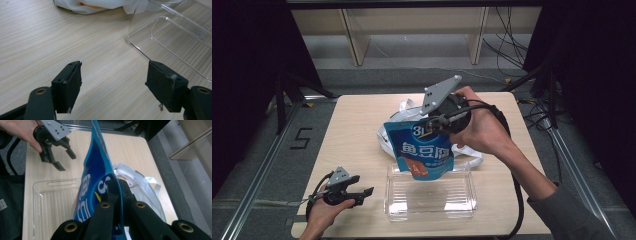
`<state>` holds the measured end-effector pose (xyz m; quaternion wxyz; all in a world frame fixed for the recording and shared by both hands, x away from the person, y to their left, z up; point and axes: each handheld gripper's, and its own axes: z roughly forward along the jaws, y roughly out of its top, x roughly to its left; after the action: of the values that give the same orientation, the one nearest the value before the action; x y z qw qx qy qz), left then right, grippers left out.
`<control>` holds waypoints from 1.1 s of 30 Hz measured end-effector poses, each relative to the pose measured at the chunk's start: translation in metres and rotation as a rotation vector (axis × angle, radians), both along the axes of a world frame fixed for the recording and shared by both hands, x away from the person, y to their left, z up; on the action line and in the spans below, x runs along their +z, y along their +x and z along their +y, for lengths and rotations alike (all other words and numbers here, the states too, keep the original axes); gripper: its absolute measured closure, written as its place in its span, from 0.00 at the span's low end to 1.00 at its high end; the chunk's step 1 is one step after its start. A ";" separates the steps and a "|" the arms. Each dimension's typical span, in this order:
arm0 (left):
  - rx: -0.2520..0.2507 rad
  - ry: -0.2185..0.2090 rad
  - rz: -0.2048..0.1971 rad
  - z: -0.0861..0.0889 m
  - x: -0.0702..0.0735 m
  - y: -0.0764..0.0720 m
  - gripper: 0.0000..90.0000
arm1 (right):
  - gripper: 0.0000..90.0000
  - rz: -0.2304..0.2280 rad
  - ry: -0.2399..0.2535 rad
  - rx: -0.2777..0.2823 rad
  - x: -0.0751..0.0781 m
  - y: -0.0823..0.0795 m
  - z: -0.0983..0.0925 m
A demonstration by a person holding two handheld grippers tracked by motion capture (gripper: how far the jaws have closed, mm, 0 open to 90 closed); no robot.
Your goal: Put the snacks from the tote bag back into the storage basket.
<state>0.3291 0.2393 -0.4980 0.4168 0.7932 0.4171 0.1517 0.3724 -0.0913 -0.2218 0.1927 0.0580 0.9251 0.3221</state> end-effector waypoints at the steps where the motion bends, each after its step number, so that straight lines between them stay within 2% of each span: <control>1: -0.005 -0.001 -0.003 0.000 0.001 0.000 0.31 | 1.00 0.008 0.000 -0.011 -0.002 -0.002 0.000; 2: 0.001 -0.007 -0.004 0.000 0.001 0.000 0.31 | 1.00 0.000 -0.001 0.004 -0.004 -0.001 0.000; 3: -0.011 0.009 -0.003 0.001 0.002 0.000 0.31 | 1.00 0.013 0.010 -0.007 -0.007 -0.003 0.000; 4: -0.012 0.015 0.000 0.001 0.001 0.001 0.31 | 1.00 0.004 0.000 0.015 -0.009 -0.002 -0.001; 5: -0.006 0.009 -0.006 0.001 0.001 0.000 0.31 | 1.00 0.018 0.003 0.022 -0.011 -0.003 -0.001; 9: -0.012 0.014 0.000 0.001 0.001 0.000 0.31 | 1.00 0.018 0.007 0.022 -0.018 -0.004 -0.001; 10: -0.010 0.008 -0.002 0.001 0.001 0.000 0.31 | 1.00 0.027 0.004 0.031 -0.020 -0.004 -0.001; 13: -0.004 -0.012 -0.003 0.000 0.001 0.000 0.31 | 1.00 0.038 -0.002 0.012 -0.027 -0.005 -0.001; 14: -0.024 0.021 0.003 0.002 0.002 0.000 0.31 | 1.00 0.038 -0.002 0.012 -0.027 -0.005 -0.001; 15: -0.023 0.020 0.002 0.002 0.002 0.000 0.31 | 1.00 0.045 -0.004 0.037 -0.028 -0.003 -0.001; 16: -0.024 0.024 -0.007 0.002 0.001 0.001 0.31 | 1.00 0.026 -0.007 0.048 -0.030 -0.002 -0.001; 17: -0.022 0.023 -0.004 0.002 0.001 0.001 0.31 | 1.00 0.046 -0.002 0.027 -0.032 -0.002 -0.002; 20: -0.025 0.026 -0.003 0.002 0.002 0.000 0.31 | 1.00 0.050 -0.001 0.035 -0.037 -0.001 -0.002; 21: -0.005 0.003 -0.004 0.000 0.001 0.000 0.31 | 1.00 0.055 0.001 0.031 -0.039 -0.001 -0.002; 23: -0.009 -0.004 0.001 0.000 0.001 0.000 0.31 | 1.00 0.048 0.001 0.048 -0.045 0.002 -0.002; 24: -0.014 0.008 -0.002 0.001 0.001 0.000 0.31 | 1.00 0.071 0.003 0.031 -0.047 0.001 -0.002; 25: -0.026 0.024 0.002 0.002 0.002 0.000 0.31 | 1.00 0.071 0.003 0.031 -0.047 0.001 -0.002; 26: -0.005 0.002 -0.003 0.000 0.001 0.000 0.31 | 1.00 0.062 0.005 0.017 -0.052 0.001 -0.002; 27: -0.005 0.002 -0.003 0.000 0.001 0.000 0.31 | 1.00 0.062 0.005 0.017 -0.052 0.001 -0.002; 28: -0.030 0.031 0.003 0.003 0.002 0.001 0.31 | 1.00 0.068 0.004 0.032 -0.056 0.002 -0.002; 29: -0.020 0.017 0.001 0.002 0.002 0.000 0.31 | 1.00 0.077 0.007 0.033 -0.058 0.002 -0.002; 30: -0.029 0.032 0.001 0.003 0.002 0.000 0.31 | 1.00 0.077 0.007 0.033 -0.058 0.002 -0.002; 31: -0.021 0.024 -0.007 0.002 0.001 0.000 0.31 | 1.00 0.071 -0.002 0.054 -0.059 0.004 -0.001; 32: -0.002 -0.002 -0.002 0.000 0.001 0.000 0.31 | 1.00 0.076 -0.002 0.051 -0.061 0.004 -0.001; 33: -0.009 -0.003 0.000 0.001 0.001 0.001 0.31 | 1.00 0.081 -0.003 0.038 -0.063 0.004 -0.001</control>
<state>0.3297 0.2399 -0.4969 0.4185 0.7946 0.4139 0.1490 0.3766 -0.0923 -0.2847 0.1489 0.0532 0.9335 0.3219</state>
